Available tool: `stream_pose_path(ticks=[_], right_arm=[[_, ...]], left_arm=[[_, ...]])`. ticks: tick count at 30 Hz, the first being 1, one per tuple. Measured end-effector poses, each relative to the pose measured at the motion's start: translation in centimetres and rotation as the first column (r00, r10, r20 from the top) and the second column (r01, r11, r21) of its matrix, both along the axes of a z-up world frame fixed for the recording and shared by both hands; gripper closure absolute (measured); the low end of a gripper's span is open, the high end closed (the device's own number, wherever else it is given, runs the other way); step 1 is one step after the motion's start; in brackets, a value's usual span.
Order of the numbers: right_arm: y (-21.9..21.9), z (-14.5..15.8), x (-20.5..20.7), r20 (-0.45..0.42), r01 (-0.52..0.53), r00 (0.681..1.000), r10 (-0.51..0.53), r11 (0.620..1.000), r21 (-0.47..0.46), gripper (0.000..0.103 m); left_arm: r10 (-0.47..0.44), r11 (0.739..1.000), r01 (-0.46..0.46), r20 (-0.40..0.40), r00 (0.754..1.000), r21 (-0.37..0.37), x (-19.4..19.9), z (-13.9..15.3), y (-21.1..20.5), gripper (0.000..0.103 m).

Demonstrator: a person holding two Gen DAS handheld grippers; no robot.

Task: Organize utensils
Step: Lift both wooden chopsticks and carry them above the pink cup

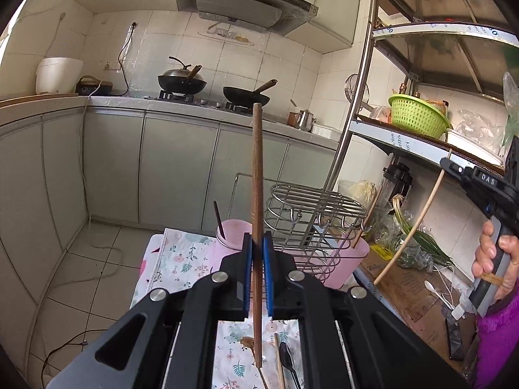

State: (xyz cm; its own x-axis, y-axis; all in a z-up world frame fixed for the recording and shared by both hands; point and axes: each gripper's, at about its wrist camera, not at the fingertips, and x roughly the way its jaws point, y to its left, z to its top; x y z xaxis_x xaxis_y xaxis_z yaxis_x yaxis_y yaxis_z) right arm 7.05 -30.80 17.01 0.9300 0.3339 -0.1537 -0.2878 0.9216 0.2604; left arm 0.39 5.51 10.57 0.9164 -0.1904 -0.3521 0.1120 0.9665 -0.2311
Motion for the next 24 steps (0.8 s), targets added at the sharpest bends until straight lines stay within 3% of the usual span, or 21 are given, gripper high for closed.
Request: stream_pose_path(ticks=[4, 8, 16, 24], right_arm=[[-0.3, 2.6, 1.7, 0.058, 0.039, 0.998, -0.039, 0.999, -0.007, 0.098], [0.5, 3.4, 3.6, 0.079, 0.061, 0.995, -0.059, 0.998, -0.027, 0.098], [2.4, -0.5, 7.1, -0.006, 0.072, 0.997, -0.073, 0.993, -0.091, 0.098], [2.8, -4.1, 7.6, -0.086, 0.042, 0.995, -0.051, 0.994, -0.104, 0.098]], left_arm=[[-0.003, 1.000, 0.003, -0.008, 1.000, 0.000, 0.8, 0.0, -0.1, 0.097], [0.008, 1.000, -0.008, 0.003, 1.000, 0.003, 1.3, 0.4, 0.1, 0.097], [0.040, 0.999, -0.041, 0.095, 0.995, 0.018, 3.1, 3.7, 0.6, 0.097], [0.127, 0.991, -0.130, 0.197, 0.972, 0.004, 7.0, 6.2, 0.6, 0.097]])
